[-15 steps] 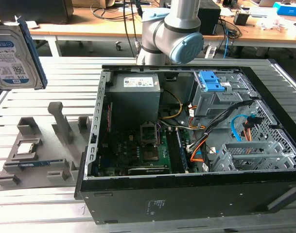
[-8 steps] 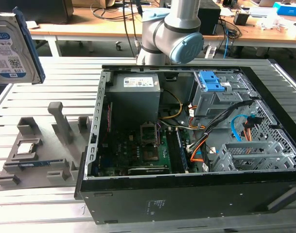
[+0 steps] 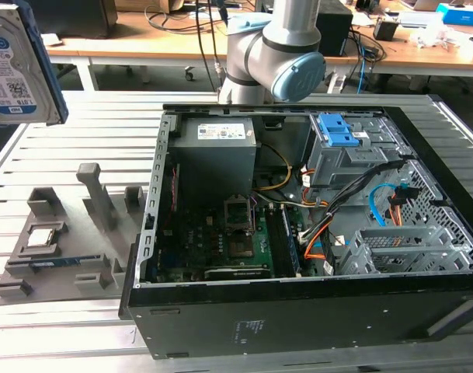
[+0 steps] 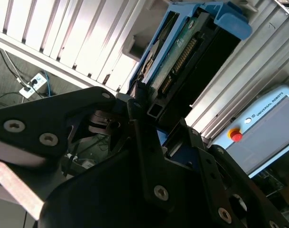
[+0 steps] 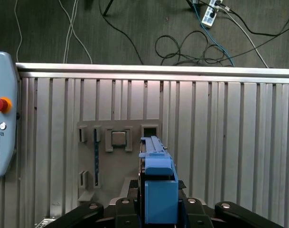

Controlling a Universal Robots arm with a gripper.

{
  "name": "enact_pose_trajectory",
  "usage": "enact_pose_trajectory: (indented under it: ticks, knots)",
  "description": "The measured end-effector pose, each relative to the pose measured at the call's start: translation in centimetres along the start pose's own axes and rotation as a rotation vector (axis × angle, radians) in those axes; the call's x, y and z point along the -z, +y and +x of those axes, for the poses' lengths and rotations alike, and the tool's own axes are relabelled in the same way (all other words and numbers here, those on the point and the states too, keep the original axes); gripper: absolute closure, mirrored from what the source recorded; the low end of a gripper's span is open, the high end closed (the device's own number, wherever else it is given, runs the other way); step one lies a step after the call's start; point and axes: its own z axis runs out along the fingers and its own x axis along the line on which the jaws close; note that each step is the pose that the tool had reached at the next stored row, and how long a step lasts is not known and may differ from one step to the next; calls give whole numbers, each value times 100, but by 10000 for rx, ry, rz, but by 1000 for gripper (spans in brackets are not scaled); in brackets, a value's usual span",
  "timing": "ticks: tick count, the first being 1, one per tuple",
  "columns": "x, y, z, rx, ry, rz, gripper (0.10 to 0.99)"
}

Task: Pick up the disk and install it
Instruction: 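Pick up the disk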

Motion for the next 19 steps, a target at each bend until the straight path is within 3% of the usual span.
enact_pose_trajectory:
  ticks: [12,19]
  knots:
    - [213,2,9,0,1,-1,722]
    - [258,3,10,0,-1,0,722]
